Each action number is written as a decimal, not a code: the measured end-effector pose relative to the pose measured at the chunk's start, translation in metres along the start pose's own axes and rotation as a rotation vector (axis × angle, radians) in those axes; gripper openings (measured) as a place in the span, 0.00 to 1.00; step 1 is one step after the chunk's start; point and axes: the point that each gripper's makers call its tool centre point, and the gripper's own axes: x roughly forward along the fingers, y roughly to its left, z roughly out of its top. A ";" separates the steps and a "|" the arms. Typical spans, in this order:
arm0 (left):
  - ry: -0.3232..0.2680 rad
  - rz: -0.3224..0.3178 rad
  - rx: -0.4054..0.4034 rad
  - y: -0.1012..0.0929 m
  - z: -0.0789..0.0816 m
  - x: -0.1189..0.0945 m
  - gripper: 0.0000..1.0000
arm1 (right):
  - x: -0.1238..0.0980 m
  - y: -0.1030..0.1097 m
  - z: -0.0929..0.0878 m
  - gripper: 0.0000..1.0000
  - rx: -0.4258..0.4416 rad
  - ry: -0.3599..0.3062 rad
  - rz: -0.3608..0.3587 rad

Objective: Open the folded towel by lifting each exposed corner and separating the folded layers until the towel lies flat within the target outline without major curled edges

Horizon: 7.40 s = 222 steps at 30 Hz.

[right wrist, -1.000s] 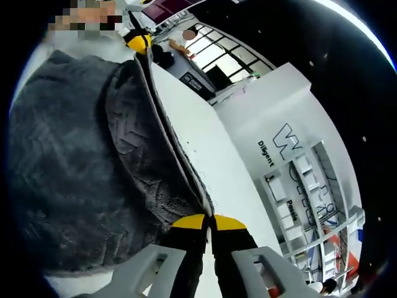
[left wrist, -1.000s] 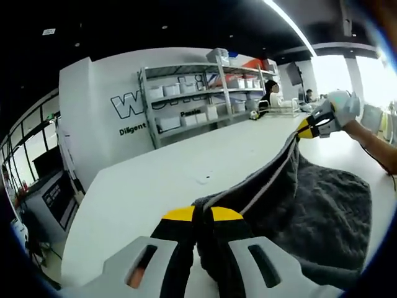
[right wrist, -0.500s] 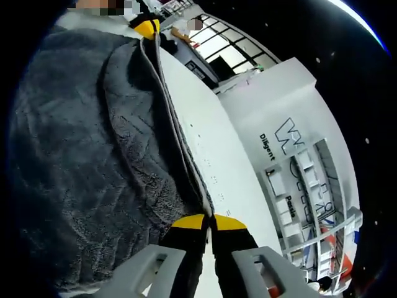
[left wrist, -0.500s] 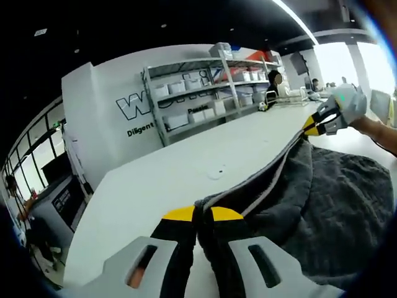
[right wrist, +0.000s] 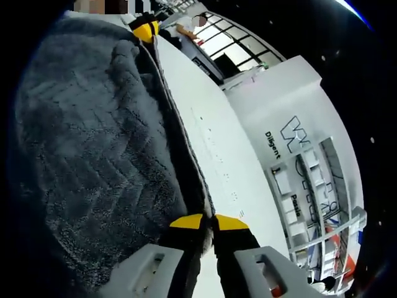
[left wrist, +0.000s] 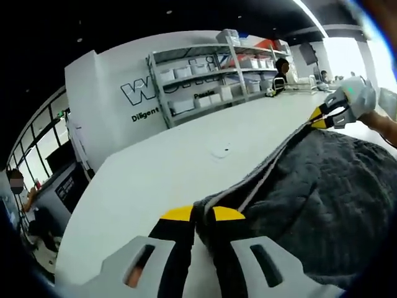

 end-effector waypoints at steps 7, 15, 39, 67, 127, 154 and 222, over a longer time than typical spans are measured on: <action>0.001 -0.061 -0.044 -0.012 0.001 -0.004 0.35 | 0.001 0.000 0.002 0.18 0.013 0.022 0.006; 0.017 -0.050 -0.084 -0.009 0.002 -0.009 0.70 | -0.014 -0.014 0.007 0.40 0.097 0.006 -0.031; -0.035 -0.254 -0.177 -0.059 0.009 -0.097 0.99 | -0.099 0.025 0.017 0.89 0.427 -0.139 0.190; 0.079 -0.432 -0.051 -0.095 -0.031 -0.116 0.29 | -0.157 0.111 -0.005 0.31 0.556 -0.175 0.621; 0.115 -0.544 0.058 -0.169 -0.025 -0.100 0.11 | -0.175 0.095 -0.066 0.11 0.597 -0.168 0.661; 0.093 -0.611 0.079 -0.229 -0.003 -0.087 0.11 | -0.199 0.077 -0.124 0.11 0.592 -0.142 0.660; -0.007 -0.708 -0.026 -0.360 0.061 -0.040 0.10 | -0.236 0.018 -0.267 0.13 0.624 0.039 0.502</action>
